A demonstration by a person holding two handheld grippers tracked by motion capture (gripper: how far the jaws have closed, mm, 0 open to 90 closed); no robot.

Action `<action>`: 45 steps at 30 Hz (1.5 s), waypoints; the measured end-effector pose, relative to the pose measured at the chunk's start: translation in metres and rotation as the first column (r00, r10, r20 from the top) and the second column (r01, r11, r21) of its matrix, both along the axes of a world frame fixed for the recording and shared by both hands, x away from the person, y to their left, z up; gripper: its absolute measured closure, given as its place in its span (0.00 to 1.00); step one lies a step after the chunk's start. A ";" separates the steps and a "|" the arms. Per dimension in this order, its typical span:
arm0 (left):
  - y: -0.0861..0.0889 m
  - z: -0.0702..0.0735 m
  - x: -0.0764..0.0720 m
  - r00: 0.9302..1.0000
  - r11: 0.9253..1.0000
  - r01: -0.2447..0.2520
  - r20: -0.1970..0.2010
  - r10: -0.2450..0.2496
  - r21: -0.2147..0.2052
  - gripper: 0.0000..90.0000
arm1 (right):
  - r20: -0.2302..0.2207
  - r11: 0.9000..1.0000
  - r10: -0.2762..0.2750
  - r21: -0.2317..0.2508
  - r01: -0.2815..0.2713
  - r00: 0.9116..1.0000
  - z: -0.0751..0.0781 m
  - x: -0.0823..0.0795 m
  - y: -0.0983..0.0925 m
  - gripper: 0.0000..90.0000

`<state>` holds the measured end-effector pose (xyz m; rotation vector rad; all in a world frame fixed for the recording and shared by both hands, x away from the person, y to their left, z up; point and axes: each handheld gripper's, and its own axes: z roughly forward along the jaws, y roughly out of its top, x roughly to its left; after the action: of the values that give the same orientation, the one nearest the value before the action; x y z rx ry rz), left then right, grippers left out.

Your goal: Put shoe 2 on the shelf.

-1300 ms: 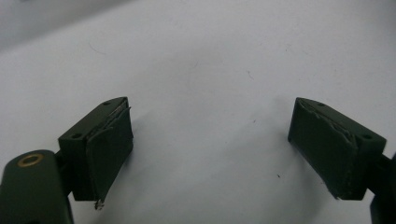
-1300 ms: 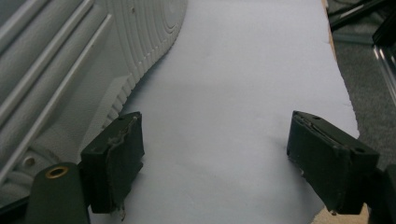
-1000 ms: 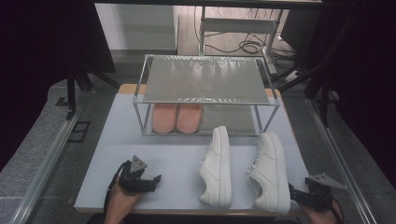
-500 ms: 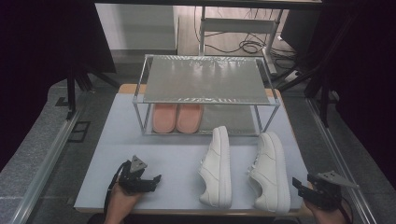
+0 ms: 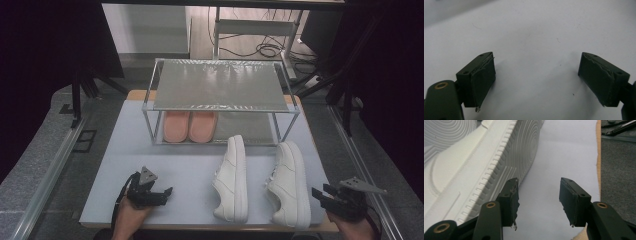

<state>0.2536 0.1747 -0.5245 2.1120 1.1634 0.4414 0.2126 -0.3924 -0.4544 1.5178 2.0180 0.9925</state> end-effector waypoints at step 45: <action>0.000 0.000 0.000 1.000 1.000 0.000 0.002 0.000 0.002 0.16 | 0.025 0.987 0.157 -0.031 -0.156 0.987 0.025 0.002 0.028 1.00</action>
<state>0.2533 0.1748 -0.5245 2.1126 1.1619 0.4448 0.2145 -0.3641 -0.4290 1.3399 2.1494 1.0337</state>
